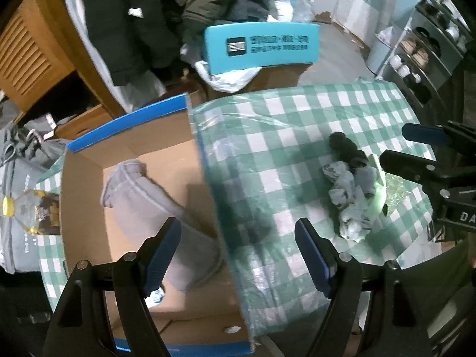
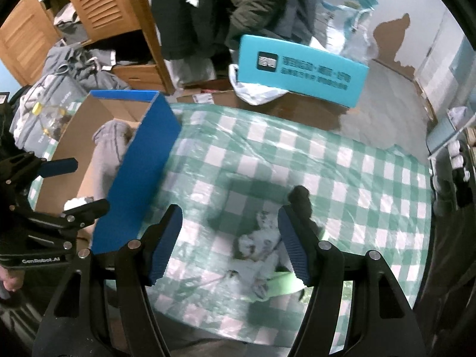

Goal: Organize soft objects
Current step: 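Move both tools back over the remaining pile of soft items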

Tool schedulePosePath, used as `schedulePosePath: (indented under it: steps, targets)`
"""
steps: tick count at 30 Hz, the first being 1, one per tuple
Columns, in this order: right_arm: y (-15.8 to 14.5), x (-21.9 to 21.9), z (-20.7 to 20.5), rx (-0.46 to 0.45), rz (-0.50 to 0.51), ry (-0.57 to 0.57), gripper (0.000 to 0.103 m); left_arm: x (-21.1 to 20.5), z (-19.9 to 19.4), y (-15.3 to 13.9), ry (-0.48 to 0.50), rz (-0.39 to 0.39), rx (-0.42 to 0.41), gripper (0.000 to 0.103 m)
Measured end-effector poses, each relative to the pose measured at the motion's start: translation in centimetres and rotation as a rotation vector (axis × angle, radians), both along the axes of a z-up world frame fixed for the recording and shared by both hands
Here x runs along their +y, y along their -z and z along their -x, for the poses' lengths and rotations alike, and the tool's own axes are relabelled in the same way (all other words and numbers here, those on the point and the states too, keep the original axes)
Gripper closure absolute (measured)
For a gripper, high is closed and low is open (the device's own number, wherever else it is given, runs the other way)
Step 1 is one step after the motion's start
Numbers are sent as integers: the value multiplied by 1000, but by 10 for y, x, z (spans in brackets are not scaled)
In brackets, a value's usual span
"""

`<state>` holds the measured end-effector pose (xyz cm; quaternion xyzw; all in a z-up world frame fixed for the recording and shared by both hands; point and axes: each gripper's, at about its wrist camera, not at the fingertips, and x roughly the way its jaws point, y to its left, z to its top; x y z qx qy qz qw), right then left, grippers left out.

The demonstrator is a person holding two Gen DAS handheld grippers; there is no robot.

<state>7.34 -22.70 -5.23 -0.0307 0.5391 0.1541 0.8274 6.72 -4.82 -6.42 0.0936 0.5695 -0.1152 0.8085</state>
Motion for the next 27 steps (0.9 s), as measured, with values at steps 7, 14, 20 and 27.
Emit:
schedulePosePath:
  steps: [7, 14, 20, 27]
  targets:
    - [14, -30, 4, 27, 16, 48, 37, -30, 1, 11, 48, -5, 25, 23]
    - [29, -60, 9, 54, 26, 106, 37, -55, 0, 23, 79, -16, 52, 23]
    - [41, -83, 14, 80, 25, 151, 37, -74, -1, 33, 108, -25, 70, 23]
    - [59, -106, 20, 117, 30, 194, 37, -92, -4, 48, 124, -30, 105, 23]
